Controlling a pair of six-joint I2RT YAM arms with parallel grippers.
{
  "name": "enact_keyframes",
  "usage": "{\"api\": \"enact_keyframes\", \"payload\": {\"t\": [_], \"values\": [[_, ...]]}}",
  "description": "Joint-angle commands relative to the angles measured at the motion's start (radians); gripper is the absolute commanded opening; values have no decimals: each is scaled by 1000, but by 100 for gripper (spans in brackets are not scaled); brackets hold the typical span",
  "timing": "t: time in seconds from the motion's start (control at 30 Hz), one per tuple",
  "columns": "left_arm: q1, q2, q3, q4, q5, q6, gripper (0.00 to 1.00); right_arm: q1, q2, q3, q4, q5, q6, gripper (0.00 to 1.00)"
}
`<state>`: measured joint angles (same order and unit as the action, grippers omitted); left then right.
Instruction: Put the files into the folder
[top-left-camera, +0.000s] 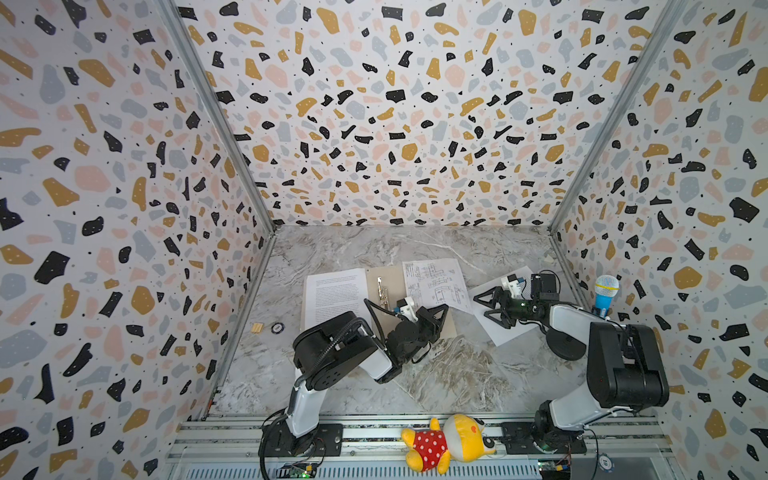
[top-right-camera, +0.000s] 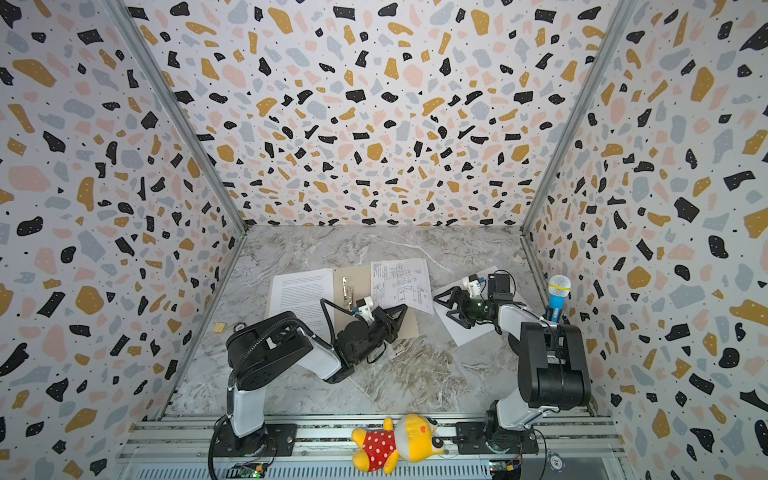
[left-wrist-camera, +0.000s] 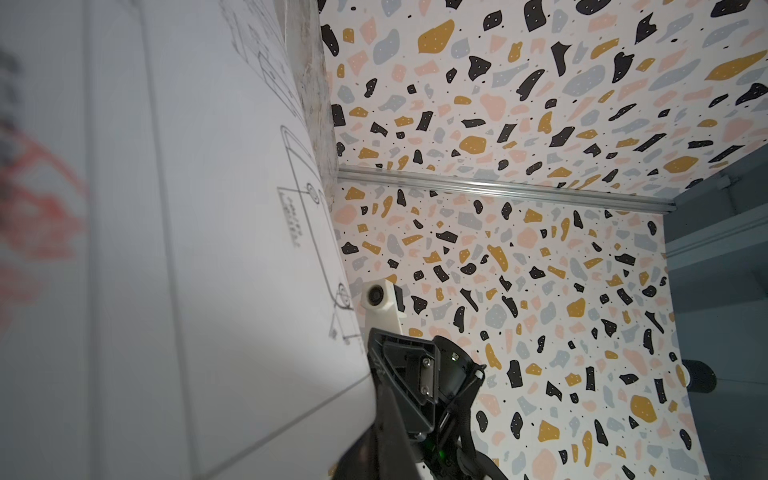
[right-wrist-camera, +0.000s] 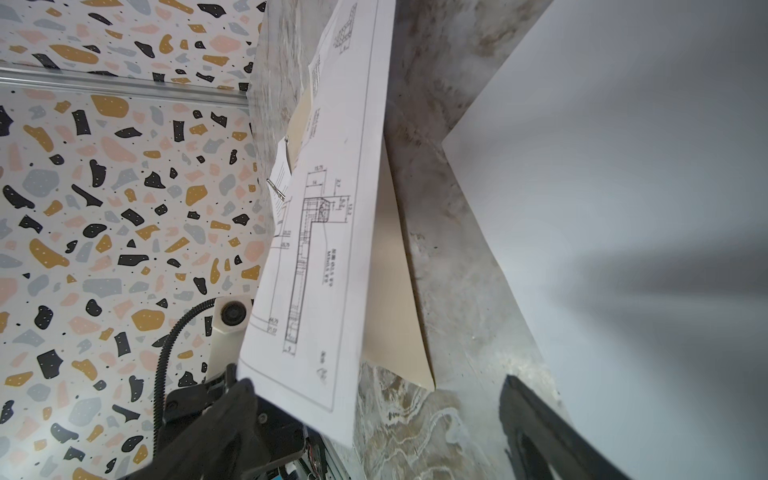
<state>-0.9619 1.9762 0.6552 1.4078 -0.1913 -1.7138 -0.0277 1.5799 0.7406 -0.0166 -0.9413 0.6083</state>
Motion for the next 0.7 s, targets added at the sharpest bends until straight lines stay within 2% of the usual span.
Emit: {"api": "enact_keyframes", "payload": {"t": [0.0, 0.4, 0.53, 0.67], "values": [[-7, 1, -37, 70, -29, -13, 2, 34, 56, 25, 48, -48, -4, 90], [-37, 2, -89, 89, -44, -28, 2, 108, 186, 77, 258, -107, 163, 80], [-47, 16, -104, 126, -53, -45, 2, 141, 220, 89, 308, -114, 199, 74], [-61, 4, -124, 115, -66, -44, 2, 144, 244, 103, 359, -123, 225, 63]]}}
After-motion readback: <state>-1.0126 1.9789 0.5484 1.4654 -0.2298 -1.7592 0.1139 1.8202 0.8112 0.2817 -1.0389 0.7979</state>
